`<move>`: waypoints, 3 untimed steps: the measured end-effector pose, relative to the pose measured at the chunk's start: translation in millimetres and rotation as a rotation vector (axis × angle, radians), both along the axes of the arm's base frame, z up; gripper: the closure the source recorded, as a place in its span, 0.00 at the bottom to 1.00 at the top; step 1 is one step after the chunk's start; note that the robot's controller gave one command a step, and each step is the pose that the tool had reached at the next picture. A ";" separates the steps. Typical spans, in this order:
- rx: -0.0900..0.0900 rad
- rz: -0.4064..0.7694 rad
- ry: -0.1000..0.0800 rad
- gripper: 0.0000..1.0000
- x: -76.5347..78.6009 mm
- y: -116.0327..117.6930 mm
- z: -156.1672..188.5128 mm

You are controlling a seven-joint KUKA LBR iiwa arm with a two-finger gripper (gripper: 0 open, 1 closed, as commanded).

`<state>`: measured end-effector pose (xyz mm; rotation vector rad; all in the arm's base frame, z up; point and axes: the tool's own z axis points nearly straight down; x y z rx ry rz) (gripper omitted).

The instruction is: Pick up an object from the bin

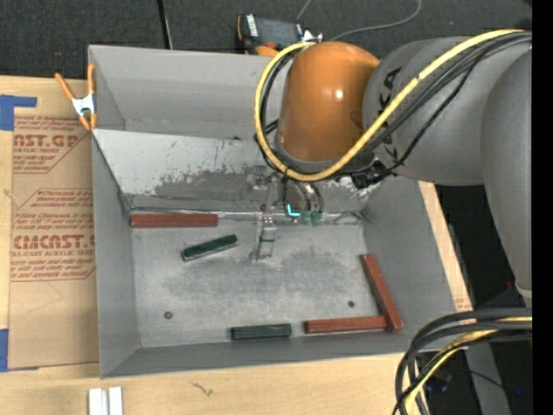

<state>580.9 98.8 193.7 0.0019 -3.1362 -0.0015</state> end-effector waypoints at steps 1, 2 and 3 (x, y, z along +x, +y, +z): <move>0.002 0.485 -0.007 0.00 12.9 77.9 -124.2; 0.003 0.484 -0.007 1.00 13.4 77.7 -122.9; 0.000 0.617 -0.017 1.00 6.3 58.5 21.4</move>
Offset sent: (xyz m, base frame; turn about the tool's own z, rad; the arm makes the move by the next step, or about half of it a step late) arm 0.0129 0.0769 -0.1237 -0.4847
